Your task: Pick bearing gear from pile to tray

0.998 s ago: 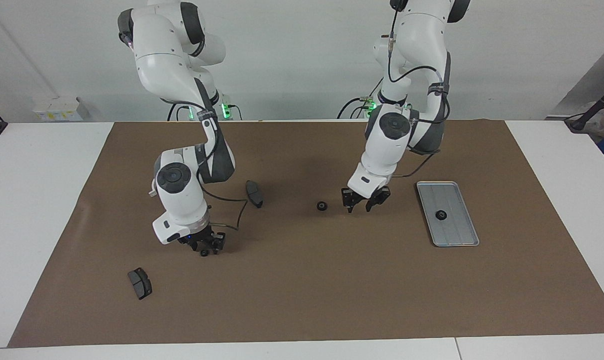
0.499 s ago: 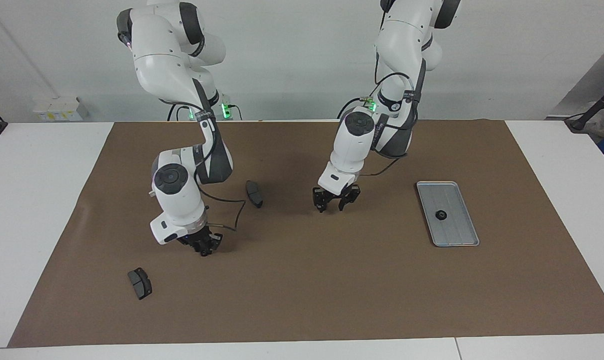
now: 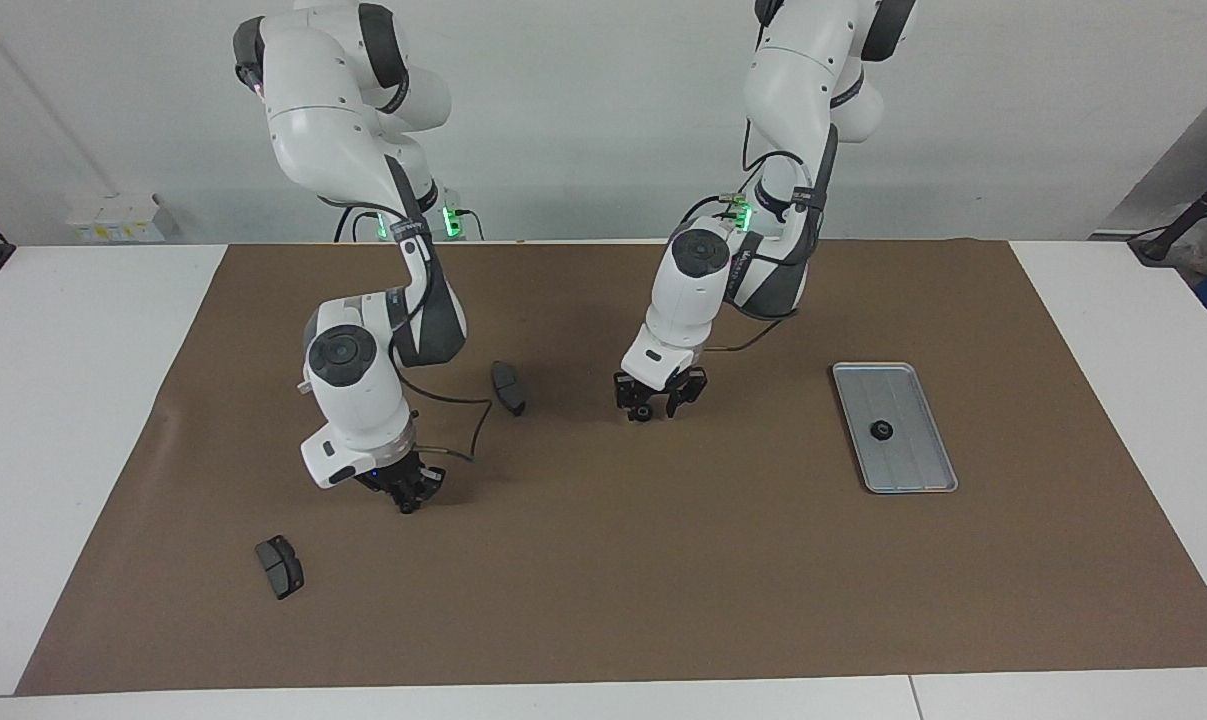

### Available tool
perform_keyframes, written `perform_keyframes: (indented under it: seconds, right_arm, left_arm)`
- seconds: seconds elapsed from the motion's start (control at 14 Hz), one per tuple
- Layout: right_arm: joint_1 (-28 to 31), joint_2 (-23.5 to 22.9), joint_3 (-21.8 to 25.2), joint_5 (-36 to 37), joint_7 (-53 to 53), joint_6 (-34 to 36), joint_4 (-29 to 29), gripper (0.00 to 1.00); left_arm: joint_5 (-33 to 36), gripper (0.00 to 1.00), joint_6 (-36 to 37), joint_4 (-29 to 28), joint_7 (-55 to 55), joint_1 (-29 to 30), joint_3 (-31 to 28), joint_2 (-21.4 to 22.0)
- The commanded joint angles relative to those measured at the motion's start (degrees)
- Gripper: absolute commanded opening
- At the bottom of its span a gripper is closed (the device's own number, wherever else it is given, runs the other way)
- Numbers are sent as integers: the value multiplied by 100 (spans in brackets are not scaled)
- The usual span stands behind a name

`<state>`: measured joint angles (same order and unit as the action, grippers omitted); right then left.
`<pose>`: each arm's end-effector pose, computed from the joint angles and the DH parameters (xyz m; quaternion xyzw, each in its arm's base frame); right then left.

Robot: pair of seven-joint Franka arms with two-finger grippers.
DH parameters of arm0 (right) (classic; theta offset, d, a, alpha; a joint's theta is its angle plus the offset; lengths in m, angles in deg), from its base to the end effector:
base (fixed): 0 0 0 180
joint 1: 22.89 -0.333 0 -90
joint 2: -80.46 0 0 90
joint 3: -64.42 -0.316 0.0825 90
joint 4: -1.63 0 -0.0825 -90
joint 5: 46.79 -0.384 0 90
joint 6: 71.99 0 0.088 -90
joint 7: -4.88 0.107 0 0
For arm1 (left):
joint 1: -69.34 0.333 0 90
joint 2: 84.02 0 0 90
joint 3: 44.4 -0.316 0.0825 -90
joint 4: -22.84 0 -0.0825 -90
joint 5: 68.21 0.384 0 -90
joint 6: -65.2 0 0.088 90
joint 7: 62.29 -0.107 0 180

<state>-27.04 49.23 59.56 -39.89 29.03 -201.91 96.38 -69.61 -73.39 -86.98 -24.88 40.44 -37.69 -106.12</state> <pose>0.6819 0.0978 0.3020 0.9938 -0.1017 0.0416 0.0145 0.5195 -0.3670 0.3051 0.9973 0.0299 0.0296 0.0596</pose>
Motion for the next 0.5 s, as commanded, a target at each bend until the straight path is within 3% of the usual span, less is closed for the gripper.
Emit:
perform_keyframes:
  seconds: [0.0, 0.43]
  right_arm:
    - [55, 352, -86, -180, -165, -69, 106, 0]
    - [-59, 556, -340, -392, 36, 28, 9, 0]
  left_arm:
    - [-10, 67, -168, -48, 47, -108, -91, -13]
    - [-10, 63, -151, -57, 65, -204, -99, -92]
